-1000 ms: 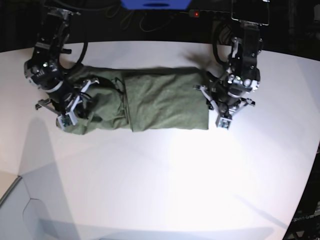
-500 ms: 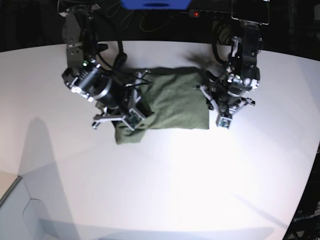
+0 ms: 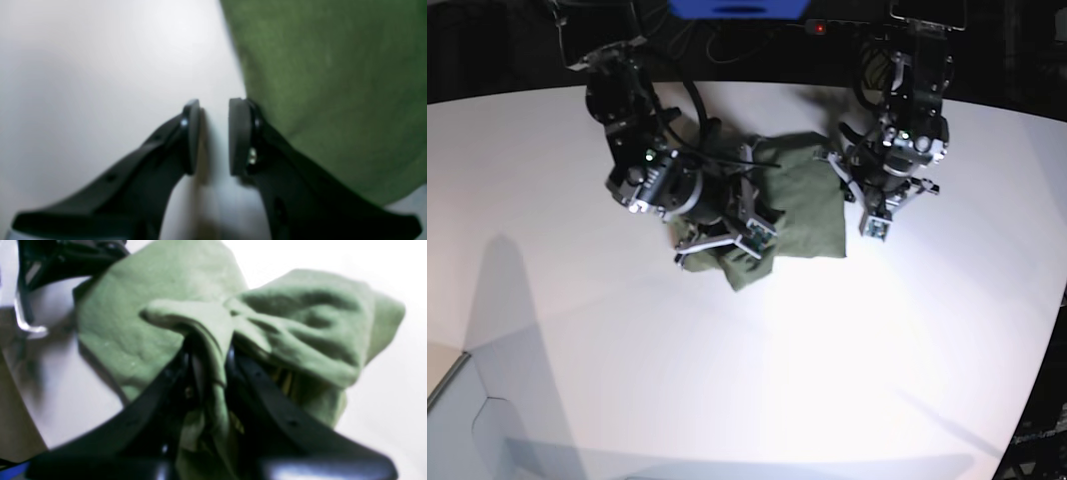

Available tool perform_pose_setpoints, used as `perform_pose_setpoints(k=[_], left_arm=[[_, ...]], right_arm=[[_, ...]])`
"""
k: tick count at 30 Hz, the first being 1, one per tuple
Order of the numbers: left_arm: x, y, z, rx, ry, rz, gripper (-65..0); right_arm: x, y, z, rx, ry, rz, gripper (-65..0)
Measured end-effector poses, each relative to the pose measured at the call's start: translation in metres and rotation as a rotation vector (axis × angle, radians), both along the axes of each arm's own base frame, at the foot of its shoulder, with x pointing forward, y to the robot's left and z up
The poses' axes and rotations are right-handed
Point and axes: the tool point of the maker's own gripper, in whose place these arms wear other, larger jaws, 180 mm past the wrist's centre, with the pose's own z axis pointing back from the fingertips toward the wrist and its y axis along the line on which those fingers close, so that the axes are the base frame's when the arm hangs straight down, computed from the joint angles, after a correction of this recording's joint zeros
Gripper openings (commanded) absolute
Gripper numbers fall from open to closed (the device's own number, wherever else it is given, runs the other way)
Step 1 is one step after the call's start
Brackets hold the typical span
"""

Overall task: Layout the t-shirt on the table in an organized manner, then fold the t-shirt properly
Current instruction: 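Fold the strip's other end over the folded half with the right gripper, then press and tuck the folded bundle with the right gripper, then release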

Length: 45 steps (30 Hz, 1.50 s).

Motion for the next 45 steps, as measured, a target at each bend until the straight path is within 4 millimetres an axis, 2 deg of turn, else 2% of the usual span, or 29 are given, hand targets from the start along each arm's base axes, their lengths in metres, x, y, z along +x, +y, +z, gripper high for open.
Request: perform_pose_setpoints(k=[2,6,9,11,15,17,19,22,24,26,29,30,36,38,45], left_arm=[[-0.001,0.001,0.000,0.003,-0.001,0.000,-50.1],[-0.007,0.001,-0.001,0.004,0.005,-0.001,-50.1],[-0.009,0.008,-0.002,-0.005,0.009,0.023,-50.1],[-0.010,0.023,-0.001,-0.008,0.006,0.066,-50.1],[-0.010,0.060,0.003,0.039,-0.002,0.157,-50.1],[-0.010,0.071,0.004,0.044,-0.006,0.187,-50.1],[-0.011,0.083,0.006,0.046,-0.011,0.225,-50.1],[-0.012,0.098,0.009,0.058,-0.018,0.265,-50.1],[-0.012,0.102,0.010,0.057,-0.020,0.277,-50.1],[-0.012,0.103,0.010,0.058,-0.021,0.281,-50.1],[-0.011,0.103,0.010,0.056,-0.023,0.280,-50.1],[-0.011,0.103,0.011,0.057,-0.024,0.280,-50.1],[-0.010,0.101,0.011,0.056,-0.025,0.274,-50.1],[-0.010,0.101,0.011,0.056,-0.026,0.275,-50.1],[-0.009,0.101,0.011,0.055,-0.026,0.276,-50.1]], right_arm=[[0.002,0.000,0.002,0.001,-0.007,-0.001,-60.1],[0.000,0.001,0.004,0.008,-0.009,0.001,-41.9],[-0.002,0.002,0.019,0.024,-0.051,0.001,-30.1],[-0.006,0.004,0.035,0.051,-0.091,0.003,-28.1],[-0.002,0.007,0.067,0.089,-0.176,-0.001,-28.1],[0.003,0.000,0.080,0.110,-0.212,-0.027,-28.1],[0.010,-0.020,0.079,0.103,-0.211,-0.091,-28.1],[0.023,-0.065,0.073,0.064,-0.204,-0.226,-29.7],[0.031,-0.094,0.074,0.053,-0.210,-0.315,-36.1],[0.033,-0.115,0.070,0.048,-0.202,-0.377,-46.2],[0.023,-0.126,0.056,0.033,-0.161,-0.411,-61.5],[0.017,-0.126,0.050,0.029,-0.140,-0.409,-65.0],[-0.007,-0.082,0.006,0.037,0.005,-0.292,-64.8],[-0.014,-0.068,-0.003,0.024,0.030,-0.240,-64.8],[-0.047,0.010,0.004,0.009,-0.006,0.084,-64.7]])
